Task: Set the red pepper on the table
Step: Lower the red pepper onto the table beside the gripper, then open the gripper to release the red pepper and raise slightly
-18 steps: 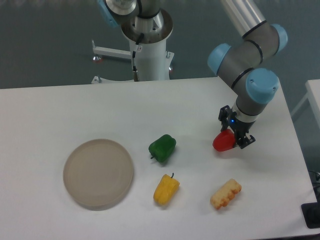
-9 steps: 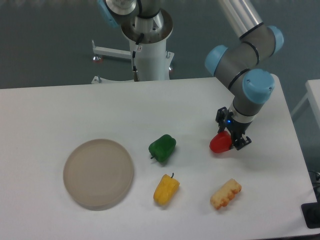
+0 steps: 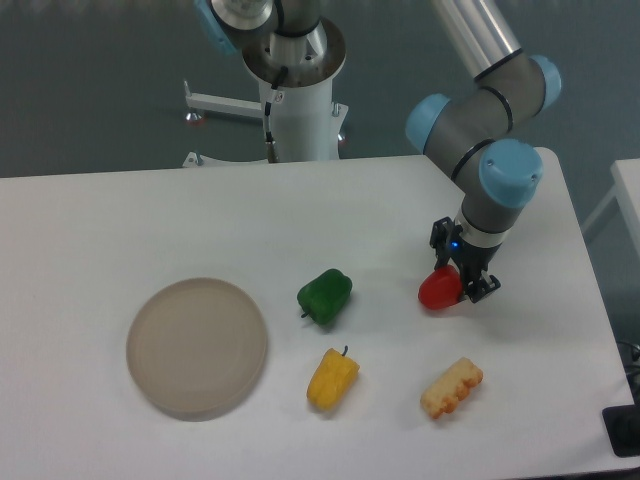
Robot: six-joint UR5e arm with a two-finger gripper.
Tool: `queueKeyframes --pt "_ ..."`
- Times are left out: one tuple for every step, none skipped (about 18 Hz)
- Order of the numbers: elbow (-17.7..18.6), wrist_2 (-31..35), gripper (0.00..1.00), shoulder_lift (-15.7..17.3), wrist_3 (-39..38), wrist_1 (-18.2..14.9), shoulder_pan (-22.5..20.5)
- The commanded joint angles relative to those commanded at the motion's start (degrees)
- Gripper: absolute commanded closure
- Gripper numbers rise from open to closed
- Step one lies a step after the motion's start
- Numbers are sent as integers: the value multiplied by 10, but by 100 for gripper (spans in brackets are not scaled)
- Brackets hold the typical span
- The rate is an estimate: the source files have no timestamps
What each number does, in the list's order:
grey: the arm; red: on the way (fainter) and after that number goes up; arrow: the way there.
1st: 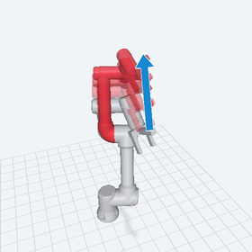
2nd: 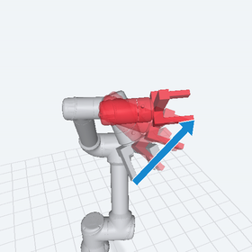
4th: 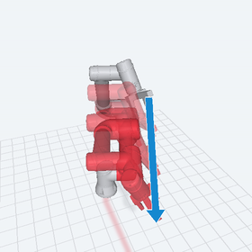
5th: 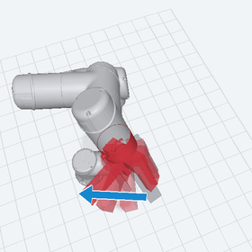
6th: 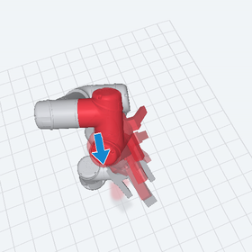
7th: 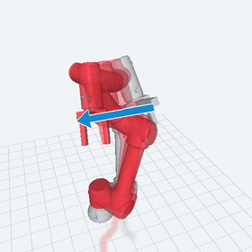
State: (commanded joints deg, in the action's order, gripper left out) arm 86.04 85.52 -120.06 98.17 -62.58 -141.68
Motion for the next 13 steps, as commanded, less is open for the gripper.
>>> queueKeyframes --pt "0 0 55 0 0 0 0" --pt "0 0 54 0 0 0 0" --pt "0 0 54 0 0 0 0" --pt "1 0 54 -1 -1 0 1" --pt "0 1 52 -1 -1 0 2" --pt "0 1 52 -1 -1 0 2" --pt "0 1 51 -1 -1 0 2" --pt "0 0 51 -1 -1 0 2" --pt "0 1 49 -1 -1 0 2" --pt "0 1 45 -1 -1 0 2" --pt "0 1 43 -1 -1 0 2" --pt "0 1 43 -1 0 0 2" --pt "0 1 43 0 0 0 1"
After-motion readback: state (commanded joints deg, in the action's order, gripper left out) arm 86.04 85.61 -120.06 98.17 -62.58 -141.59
